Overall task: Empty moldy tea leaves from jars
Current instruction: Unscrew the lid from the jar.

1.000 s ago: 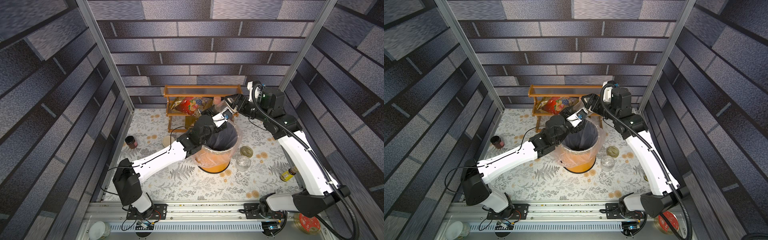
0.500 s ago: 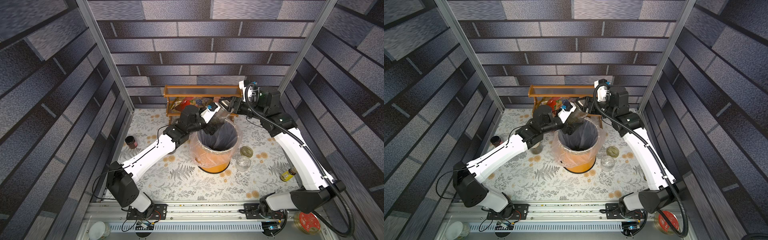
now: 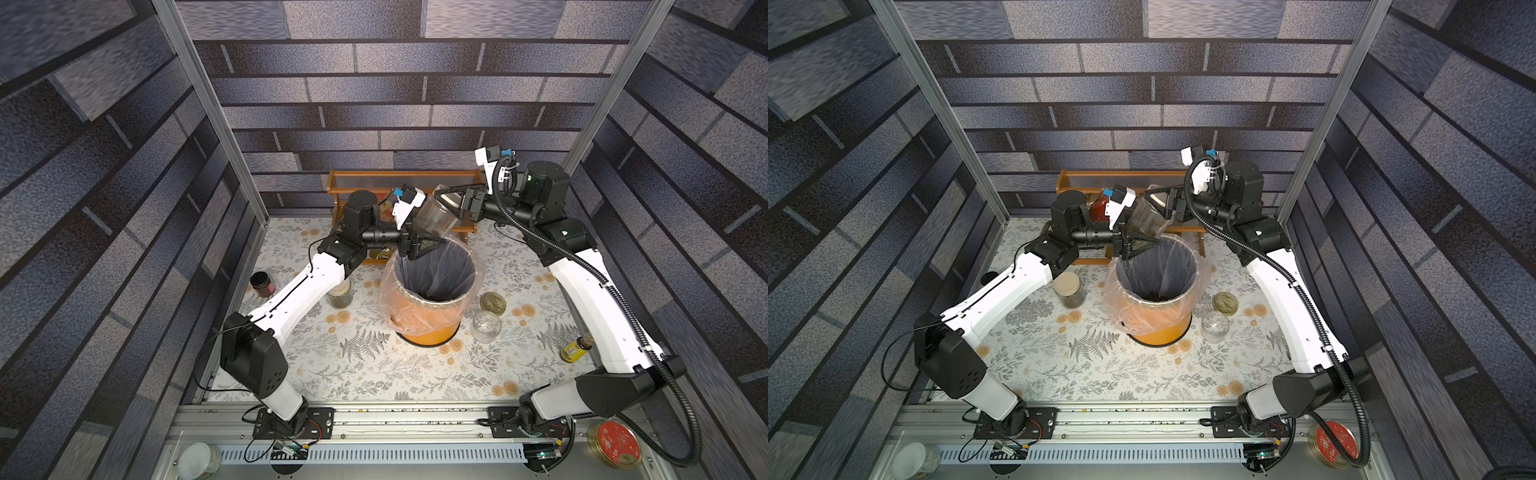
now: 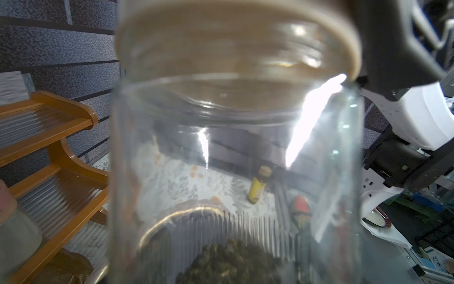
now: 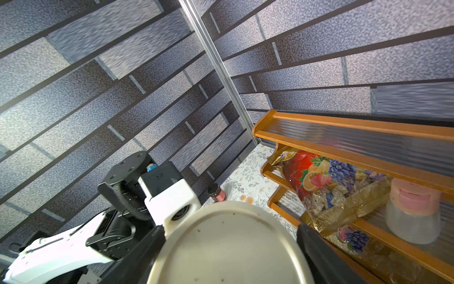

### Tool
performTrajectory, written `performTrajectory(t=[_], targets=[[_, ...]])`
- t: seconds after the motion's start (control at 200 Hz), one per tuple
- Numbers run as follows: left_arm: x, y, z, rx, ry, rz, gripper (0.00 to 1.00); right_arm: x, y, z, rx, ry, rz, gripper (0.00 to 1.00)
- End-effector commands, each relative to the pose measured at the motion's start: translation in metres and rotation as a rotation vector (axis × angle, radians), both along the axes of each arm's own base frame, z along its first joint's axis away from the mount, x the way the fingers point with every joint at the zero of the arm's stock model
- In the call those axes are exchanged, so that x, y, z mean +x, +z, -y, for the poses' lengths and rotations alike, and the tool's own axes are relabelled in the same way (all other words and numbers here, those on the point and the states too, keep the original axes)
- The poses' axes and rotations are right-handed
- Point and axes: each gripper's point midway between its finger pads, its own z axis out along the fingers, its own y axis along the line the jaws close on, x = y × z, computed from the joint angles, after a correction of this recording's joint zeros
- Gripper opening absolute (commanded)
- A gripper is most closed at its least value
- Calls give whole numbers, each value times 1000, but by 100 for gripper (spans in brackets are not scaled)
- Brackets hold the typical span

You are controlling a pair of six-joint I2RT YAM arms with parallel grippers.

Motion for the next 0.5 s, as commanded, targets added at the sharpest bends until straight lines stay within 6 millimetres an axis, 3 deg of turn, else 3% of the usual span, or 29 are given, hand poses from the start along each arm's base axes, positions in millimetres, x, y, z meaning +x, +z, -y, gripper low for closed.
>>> performTrajectory(t=[0.0, 0.14, 0.306, 0.491], targets=[[11, 58, -20, -109, 42, 88, 33, -23, -2, -9, -22, 157, -4, 58], [8, 54, -18, -99, -8, 116, 33, -9, 2, -4, -18, 156, -1, 58], [5, 51, -15, -106, -67, 141, 32, -6, 12, -4, -16, 212, 38, 57], [11, 50, -14, -105, -74, 172, 32, 8, 22, 1, -15, 200, 49, 57]])
